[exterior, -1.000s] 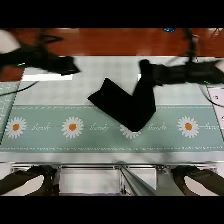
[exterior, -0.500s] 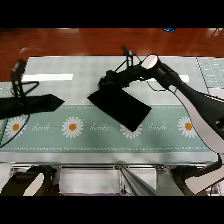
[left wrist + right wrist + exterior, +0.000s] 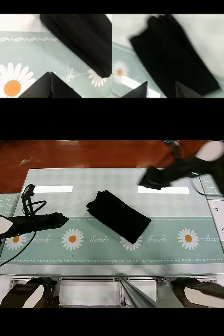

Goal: Fold the shirts.

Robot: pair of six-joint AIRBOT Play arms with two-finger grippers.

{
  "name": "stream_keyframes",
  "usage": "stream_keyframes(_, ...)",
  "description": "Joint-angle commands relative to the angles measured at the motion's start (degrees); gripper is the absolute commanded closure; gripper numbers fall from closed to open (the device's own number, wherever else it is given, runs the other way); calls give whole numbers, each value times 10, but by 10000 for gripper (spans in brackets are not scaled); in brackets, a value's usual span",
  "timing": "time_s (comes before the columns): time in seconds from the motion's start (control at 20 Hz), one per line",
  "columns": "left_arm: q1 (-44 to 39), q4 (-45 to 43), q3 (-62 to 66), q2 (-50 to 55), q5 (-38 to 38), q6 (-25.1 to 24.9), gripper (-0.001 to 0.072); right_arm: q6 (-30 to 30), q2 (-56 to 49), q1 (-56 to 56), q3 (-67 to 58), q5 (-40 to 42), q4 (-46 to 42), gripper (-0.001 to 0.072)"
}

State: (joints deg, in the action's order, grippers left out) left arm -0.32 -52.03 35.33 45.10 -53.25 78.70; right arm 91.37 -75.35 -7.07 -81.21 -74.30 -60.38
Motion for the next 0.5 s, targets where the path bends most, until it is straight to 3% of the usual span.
stream_keyframes(0.0,-1,9,-2,1,3,0,687,172,213,25,226,67,-231,303)
stream_keyframes(0.1,-1,11,-3,1,3,0,687,255,303,26,395,190,-197,303)
stream_keyframes(0.2,-1,11,-3,1,2,0,687,282,332,25,524,276,-105,303)
stream_keyframes(0.3,-1,11,-3,1,2,0,687,224,312,25,587,327,13,303)
stream_keyframes(0.45,-1,11,-3,2,2,0,687,85,227,26,590,339,147,303)
